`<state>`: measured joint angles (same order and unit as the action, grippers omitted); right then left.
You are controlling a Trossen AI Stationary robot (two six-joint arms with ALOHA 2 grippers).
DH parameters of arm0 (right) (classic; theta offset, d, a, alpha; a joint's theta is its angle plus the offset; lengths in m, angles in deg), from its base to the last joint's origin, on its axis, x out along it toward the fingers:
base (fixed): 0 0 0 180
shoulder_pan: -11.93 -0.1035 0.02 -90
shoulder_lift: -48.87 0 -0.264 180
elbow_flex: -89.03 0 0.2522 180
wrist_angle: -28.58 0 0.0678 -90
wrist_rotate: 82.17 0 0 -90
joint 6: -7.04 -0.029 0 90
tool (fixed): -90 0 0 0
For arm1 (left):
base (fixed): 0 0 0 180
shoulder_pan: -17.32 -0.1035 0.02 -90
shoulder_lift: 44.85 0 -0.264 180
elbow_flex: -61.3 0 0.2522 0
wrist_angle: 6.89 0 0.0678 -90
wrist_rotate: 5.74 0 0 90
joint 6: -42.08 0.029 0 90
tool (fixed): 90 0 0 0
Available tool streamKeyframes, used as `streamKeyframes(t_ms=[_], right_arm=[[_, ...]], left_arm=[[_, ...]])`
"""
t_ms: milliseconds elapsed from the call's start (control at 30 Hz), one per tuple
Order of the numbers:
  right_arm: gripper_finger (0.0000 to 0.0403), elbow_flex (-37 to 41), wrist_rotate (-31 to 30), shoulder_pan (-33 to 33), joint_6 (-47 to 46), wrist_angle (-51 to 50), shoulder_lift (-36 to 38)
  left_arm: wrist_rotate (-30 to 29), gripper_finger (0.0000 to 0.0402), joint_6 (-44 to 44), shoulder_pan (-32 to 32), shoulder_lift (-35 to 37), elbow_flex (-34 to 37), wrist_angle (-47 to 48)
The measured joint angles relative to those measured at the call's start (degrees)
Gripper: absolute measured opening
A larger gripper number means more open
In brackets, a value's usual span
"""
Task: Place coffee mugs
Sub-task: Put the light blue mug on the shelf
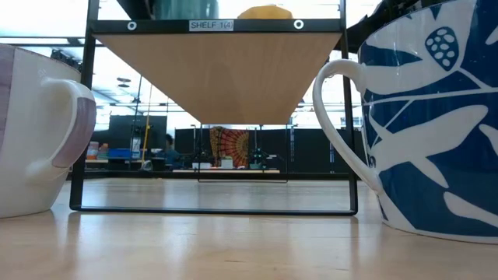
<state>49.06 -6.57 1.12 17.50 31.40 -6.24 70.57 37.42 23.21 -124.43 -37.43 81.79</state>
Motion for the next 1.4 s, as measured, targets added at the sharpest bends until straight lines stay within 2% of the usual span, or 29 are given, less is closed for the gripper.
streamKeyframes(t_ms=[333, 800, 1200, 1400], right_arm=[[0.0133, 0.0, 1.65, -0.09, 0.02, 0.7, 0.0], [0.0133, 0.0, 2.24, -0.09, -0.15, 0.94, 0.0], [0.0133, 0.0, 2.47, -1.18, -0.21, 0.94, 0.0], [0.0133, 0.0, 2.23, -1.17, -0.2, 0.94, 0.0]], left_arm=[[0.13, 0.0056, 0.82, -0.51, -1.54, 0.0, -5.48], [-1.03, 0.0059, 0.57, -1.3, -3.32, 0.09, -5.62], [-1.81, 0.0126, -1.32, -1.33, -3.35, 0.07, -7.05], [-2.05, 0.0146, -1.93, -1.33, -3.35, 0.07, -6.95]])
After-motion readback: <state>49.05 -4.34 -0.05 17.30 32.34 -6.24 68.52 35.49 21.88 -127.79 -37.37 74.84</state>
